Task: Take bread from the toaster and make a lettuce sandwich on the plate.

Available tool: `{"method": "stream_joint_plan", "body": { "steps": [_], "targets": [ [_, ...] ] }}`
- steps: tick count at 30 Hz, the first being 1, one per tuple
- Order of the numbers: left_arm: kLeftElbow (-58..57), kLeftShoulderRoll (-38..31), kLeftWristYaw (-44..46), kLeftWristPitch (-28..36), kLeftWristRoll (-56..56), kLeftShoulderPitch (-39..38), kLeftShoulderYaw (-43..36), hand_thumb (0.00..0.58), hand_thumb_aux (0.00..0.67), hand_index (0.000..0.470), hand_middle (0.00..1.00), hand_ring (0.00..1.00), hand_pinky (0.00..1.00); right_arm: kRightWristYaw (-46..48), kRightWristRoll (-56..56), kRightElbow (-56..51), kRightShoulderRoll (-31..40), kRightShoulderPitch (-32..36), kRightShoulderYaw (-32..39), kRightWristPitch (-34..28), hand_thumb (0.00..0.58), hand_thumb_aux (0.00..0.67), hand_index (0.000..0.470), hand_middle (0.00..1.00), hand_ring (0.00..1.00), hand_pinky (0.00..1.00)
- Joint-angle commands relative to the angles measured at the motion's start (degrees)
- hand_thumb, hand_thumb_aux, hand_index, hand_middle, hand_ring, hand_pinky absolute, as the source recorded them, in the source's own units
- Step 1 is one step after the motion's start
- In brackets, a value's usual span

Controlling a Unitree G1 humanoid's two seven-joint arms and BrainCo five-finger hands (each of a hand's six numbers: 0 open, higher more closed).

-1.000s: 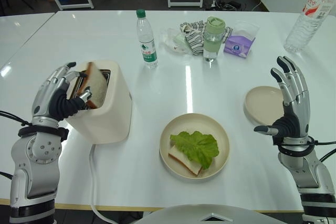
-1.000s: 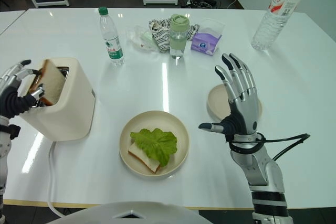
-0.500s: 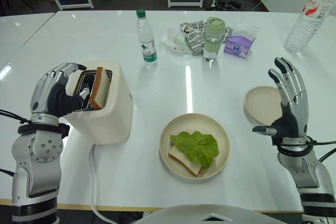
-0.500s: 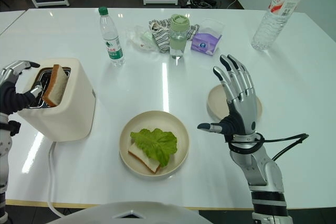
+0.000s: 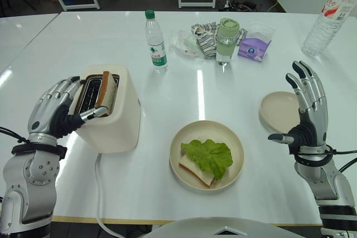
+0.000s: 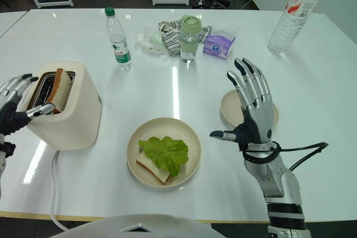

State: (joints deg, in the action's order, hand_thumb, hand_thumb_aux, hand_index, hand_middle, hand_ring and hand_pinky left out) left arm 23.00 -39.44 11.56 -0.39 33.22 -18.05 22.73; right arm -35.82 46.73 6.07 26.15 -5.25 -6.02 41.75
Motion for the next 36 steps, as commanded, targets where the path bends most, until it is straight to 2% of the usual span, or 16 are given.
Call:
{"method": "stream_joint_plan", "body": {
  "steps": [1, 12, 13, 14, 15, 21, 36],
  "targets": [
    [0.97, -0.46, 0.98, -0.74, 2.28, -1.07, -2.02, 0.0, 0.0, 0.0, 0.0, 0.0, 0.0, -0.07, 1.17, -0.52, 0.21, 0.25, 0.43, -0.29, 0.0, 0.0, 0.0, 0.0, 0.0, 0.0],
    [-1.65, -0.3, 0.48, 0.37, 5.25, 2.32, -4.91, 0.0, 0.0, 0.0, 0.0, 0.0, 0.0, -0.58, 1.88, 0.26, -0.16, -0.49, 0.44, -0.94, 0.0, 0.0, 0.0, 0.0, 0.0, 0.0],
    [-2.24, -0.41, 0.29, 0.58, 5.73, 2.56, -5.13, 0.187, 0.118, 0.083, 0.0, 0.0, 0.0, -0.62, 1.88, 0.25, -0.14, -0.56, 0.42, -0.94, 0.0, 0.0, 0.0, 0.0, 0.0, 0.0],
    [-2.84, -0.53, 0.05, 0.81, 6.31, 2.8, -5.4, 0.494, 0.413, 0.289, 0.0, 0.0, 0.0, -0.69, 1.88, 0.21, -0.11, -0.65, 0.39, -0.93, 0.0, 0.0, 0.0, 0.0, 0.0, 0.0],
    [-3.36, -0.55, -0.06, 1.0, 6.66, 3.02, -5.57, 0.58, 0.67, 0.47, 0.0, 0.0, 0.0, -0.75, 1.89, 0.19, -0.1, -0.75, 0.37, -0.95, 0.0, 0.0, 0.0, 0.0, 0.0, 0.0],
    [-5.45, 0.26, 0.72, 1.28, 4.21, 5.46, -6.43, 0.58, 0.67, 0.47, 0.0, 0.0, 0.0, -0.97, 1.74, 1.23, -0.09, -2.24, -0.36, -1.32, 0.0, 0.0, 0.0, 0.0, 0.0, 0.0],
    [-1.14, 3.45, -0.32, 3.03, -3.2, 8.21, -4.89, 0.58, 0.67, 0.47, 0.0, 0.0, 0.0, -1.23, 1.56, 0.84, 0.29, -2.3, -0.28, -1.21, 0.0, 0.0, 0.0, 0.0, 0.0, 0.0]
  ]
}}
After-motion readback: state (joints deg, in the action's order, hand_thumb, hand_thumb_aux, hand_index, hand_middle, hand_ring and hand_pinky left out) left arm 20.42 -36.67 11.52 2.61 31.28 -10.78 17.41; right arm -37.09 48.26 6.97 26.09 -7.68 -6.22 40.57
